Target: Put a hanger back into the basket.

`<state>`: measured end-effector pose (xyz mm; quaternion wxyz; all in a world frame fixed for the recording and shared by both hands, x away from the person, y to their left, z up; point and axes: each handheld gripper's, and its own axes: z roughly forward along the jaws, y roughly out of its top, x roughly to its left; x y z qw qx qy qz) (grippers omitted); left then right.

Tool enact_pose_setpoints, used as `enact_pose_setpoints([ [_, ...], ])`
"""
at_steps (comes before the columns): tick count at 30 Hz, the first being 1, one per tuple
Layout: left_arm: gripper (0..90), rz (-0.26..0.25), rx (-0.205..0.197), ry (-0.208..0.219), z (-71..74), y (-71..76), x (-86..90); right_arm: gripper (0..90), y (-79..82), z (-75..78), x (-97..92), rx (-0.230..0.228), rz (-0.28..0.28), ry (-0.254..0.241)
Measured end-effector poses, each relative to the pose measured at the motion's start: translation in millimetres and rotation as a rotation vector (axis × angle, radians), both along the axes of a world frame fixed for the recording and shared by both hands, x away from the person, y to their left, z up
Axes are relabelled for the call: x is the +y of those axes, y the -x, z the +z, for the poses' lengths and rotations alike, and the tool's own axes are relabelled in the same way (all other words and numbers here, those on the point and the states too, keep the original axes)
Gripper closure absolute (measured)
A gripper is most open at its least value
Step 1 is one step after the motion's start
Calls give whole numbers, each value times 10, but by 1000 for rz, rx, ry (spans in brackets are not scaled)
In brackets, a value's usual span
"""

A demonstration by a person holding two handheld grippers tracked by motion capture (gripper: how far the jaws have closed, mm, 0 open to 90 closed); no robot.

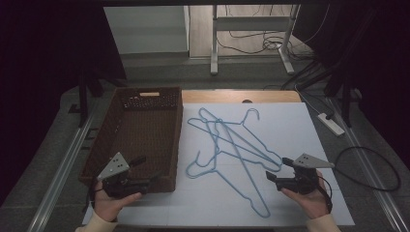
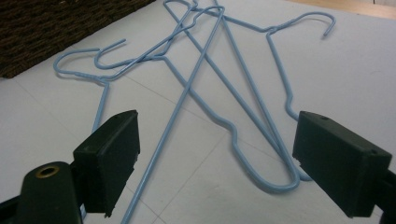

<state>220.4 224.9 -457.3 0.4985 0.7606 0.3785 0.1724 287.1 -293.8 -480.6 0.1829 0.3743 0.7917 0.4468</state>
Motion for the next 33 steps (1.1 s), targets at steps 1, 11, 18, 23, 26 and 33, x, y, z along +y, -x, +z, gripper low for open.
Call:
enact_pose_setpoints([
  [1,224,-2,-1,-3,3,1,-6,158,0,-1,1,0,0,5],
  [11,227,3,-3,-6,-2,18,5,170,-20,3,26,7,1,14],
  [18,228,1,-9,-11,17,29,-3,194,-1,2,56,11,17,48],
  [23,228,-2,-6,-14,7,16,-14,203,2,18,69,9,22,55],
  [26,228,0,-3,-14,1,16,-9,213,-21,21,91,14,34,55],
  [33,230,1,0,-19,10,30,6,248,-130,54,264,48,133,80],
])
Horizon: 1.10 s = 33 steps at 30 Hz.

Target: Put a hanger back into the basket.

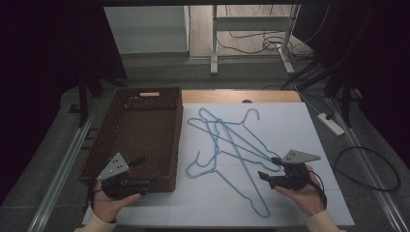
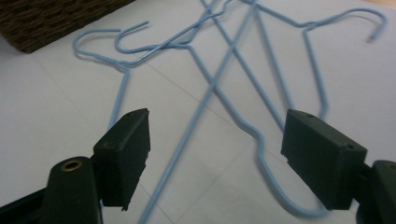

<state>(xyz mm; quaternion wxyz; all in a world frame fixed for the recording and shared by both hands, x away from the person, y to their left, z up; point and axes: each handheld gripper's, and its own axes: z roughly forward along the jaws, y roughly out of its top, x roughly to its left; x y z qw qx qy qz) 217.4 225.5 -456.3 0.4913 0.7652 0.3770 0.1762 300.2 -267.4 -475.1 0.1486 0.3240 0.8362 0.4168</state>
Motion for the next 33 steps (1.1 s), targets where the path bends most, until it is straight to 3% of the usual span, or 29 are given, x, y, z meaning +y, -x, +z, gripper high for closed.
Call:
enact_pose_setpoints([
  [6,230,-6,2,0,-9,1,-4,285,-126,93,397,13,134,70],
  [7,230,-6,2,0,-9,1,-4,285,-126,93,397,13,134,70],
  [8,231,-7,2,3,-8,-1,-2,292,-186,123,567,20,183,88],
  [12,232,-8,3,5,-7,-4,9,301,-268,133,790,31,239,114],
  [19,235,-23,17,-2,-28,-21,-11,333,-430,39,1290,74,358,185],
  [27,235,-35,22,-13,-38,-24,-33,378,-498,-15,1631,78,467,275],
  [30,235,-35,22,-14,-36,-23,-25,396,-516,-103,1821,92,534,340],
  [33,235,-33,22,-14,-36,-22,-20,406,-518,-151,1892,92,560,366],
])
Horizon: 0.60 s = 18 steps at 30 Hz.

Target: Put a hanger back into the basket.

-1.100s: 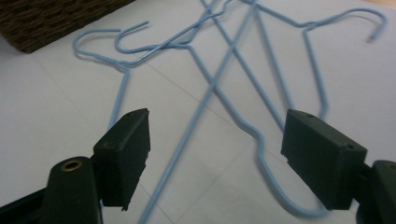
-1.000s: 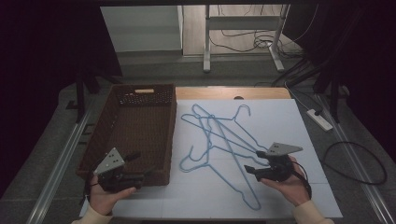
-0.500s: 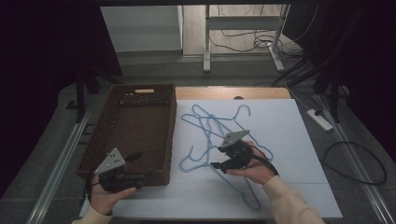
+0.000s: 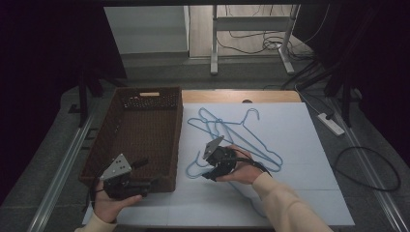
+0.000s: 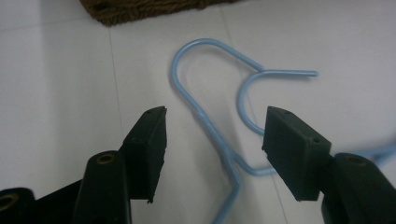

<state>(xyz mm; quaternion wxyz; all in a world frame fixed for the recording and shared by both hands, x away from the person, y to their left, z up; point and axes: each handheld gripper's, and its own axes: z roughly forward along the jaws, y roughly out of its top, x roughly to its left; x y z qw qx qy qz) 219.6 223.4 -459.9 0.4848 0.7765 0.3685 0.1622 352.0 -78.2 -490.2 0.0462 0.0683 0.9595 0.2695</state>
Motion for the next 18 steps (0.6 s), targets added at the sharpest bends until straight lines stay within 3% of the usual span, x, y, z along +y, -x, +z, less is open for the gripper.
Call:
enact_pose_setpoints([
  [3,234,2,1,-1,2,0,5,439,-1,-98,153,8,39,50],
  [7,234,4,1,-1,4,2,11,484,0,-147,239,16,68,60],
  [8,234,4,1,-2,6,3,11,517,12,-177,291,5,89,88],
  [13,234,4,0,-3,5,4,12,613,30,-194,356,-4,116,116],
  [18,234,5,-3,-2,15,8,14,717,3,-187,408,20,139,134],
])
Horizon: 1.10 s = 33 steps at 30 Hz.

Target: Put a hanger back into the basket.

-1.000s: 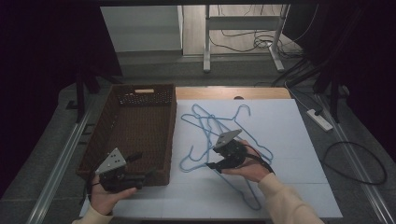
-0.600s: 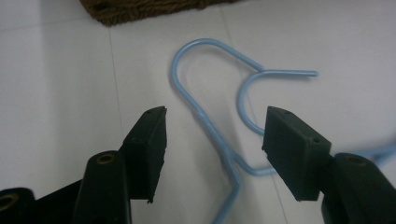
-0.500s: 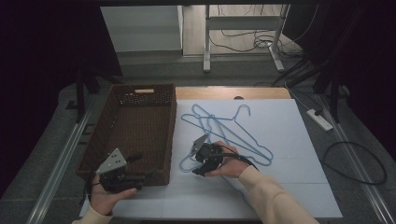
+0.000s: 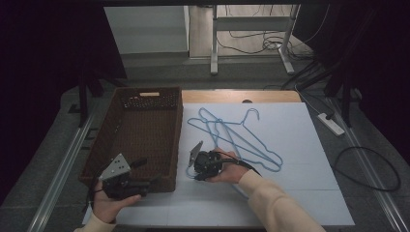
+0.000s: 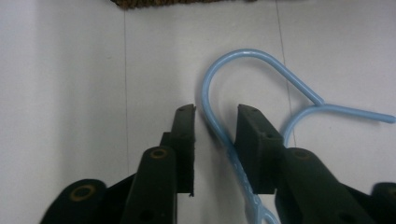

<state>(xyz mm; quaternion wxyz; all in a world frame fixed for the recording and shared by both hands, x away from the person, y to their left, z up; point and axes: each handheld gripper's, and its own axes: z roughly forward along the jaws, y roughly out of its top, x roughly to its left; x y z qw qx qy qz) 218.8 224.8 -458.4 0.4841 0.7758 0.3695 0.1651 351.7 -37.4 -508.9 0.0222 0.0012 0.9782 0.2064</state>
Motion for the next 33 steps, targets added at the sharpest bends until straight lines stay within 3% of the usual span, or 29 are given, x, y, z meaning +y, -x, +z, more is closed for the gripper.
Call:
enact_pose_setpoints([
  [6,235,1,-1,-2,-1,2,-3,778,2,-1,2,1,23,-5],
  [8,234,2,-2,-1,1,5,-4,899,16,37,-14,-38,30,-33],
  [11,234,5,-3,0,5,8,2,900,3,80,-38,-60,17,-48],
  [18,234,5,-5,-2,9,9,1,898,-60,90,-111,-37,5,-58],
  [21,234,6,-4,-1,6,6,2,808,-48,44,-62,-27,24,-47],
  [24,234,6,-1,0,-1,2,4,787,-52,9,-37,-12,35,-44],
  [27,234,7,-2,0,-2,1,10,706,-62,-24,-2,0,64,-45],
  [33,235,7,-3,0,2,4,8,640,-73,-18,50,19,68,-21],
])
